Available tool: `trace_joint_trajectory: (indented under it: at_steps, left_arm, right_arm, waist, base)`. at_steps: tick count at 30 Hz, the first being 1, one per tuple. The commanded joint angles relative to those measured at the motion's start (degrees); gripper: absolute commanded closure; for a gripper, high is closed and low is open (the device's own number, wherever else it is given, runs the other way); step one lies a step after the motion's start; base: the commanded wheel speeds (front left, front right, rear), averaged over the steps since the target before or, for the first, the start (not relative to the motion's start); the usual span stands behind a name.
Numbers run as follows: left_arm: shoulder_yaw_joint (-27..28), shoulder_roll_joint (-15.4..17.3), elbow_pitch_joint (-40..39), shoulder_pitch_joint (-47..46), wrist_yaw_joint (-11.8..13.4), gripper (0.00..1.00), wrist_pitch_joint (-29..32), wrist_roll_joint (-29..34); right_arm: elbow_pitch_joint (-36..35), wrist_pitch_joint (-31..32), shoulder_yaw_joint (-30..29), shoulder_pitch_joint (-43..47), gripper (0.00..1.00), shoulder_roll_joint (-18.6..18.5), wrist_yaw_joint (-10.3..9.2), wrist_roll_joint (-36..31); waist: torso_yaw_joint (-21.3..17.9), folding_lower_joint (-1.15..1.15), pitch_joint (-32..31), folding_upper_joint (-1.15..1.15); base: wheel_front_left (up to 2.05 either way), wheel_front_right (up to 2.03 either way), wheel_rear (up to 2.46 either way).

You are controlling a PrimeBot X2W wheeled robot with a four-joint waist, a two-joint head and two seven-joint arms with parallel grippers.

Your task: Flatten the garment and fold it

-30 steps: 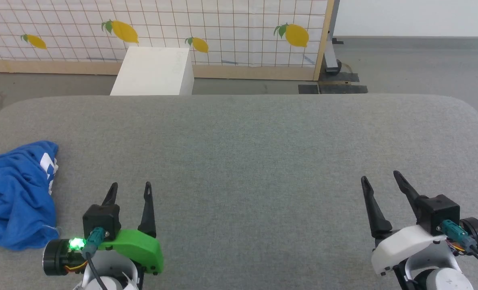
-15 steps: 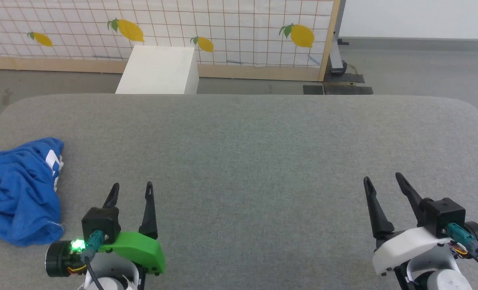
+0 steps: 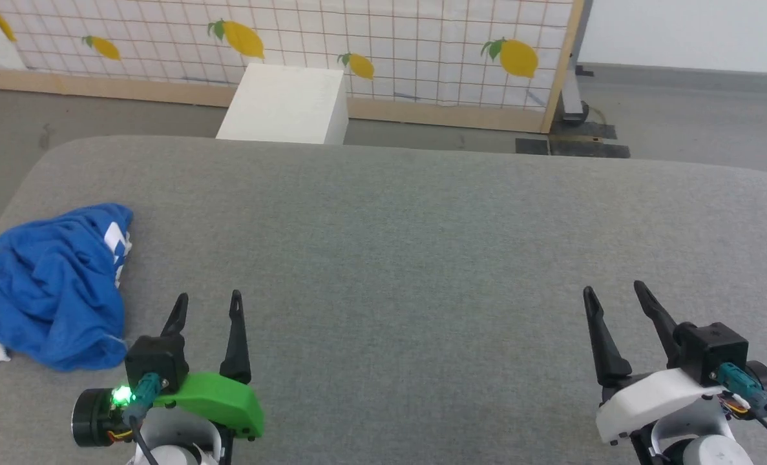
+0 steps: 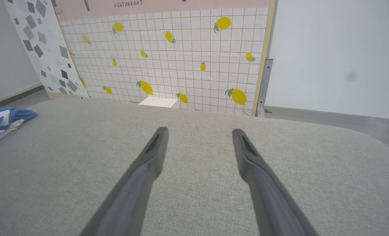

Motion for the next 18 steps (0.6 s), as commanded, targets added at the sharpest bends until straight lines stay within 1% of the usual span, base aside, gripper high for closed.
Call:
trace_joint_trajectory:
  at_steps: [1, 18]
  left_arm:
    - [-0.1, -0.1, 0.2, 0.4, 0.4, 0.0, -0.6, -0.3]
    - [0.0, -0.1, 1.6, 0.9, 0.9, 0.0, -2.6, -1.1]
  right_arm:
    - [0.4, -0.8, 0.1, 0.7, 0.0, 0.0, -0.02, 0.8]
    - [3.1, -2.8, 0.8, 0.9, 0.0, 0.0, -0.03, 2.0]
  waist:
    - [1.0, 0.0, 0.0, 0.0]
    - [7.4, 0.0, 0.0, 0.0]
  base:
    - [0.0, 0.0, 0.0]
    - [0.0, 0.0, 0.0]
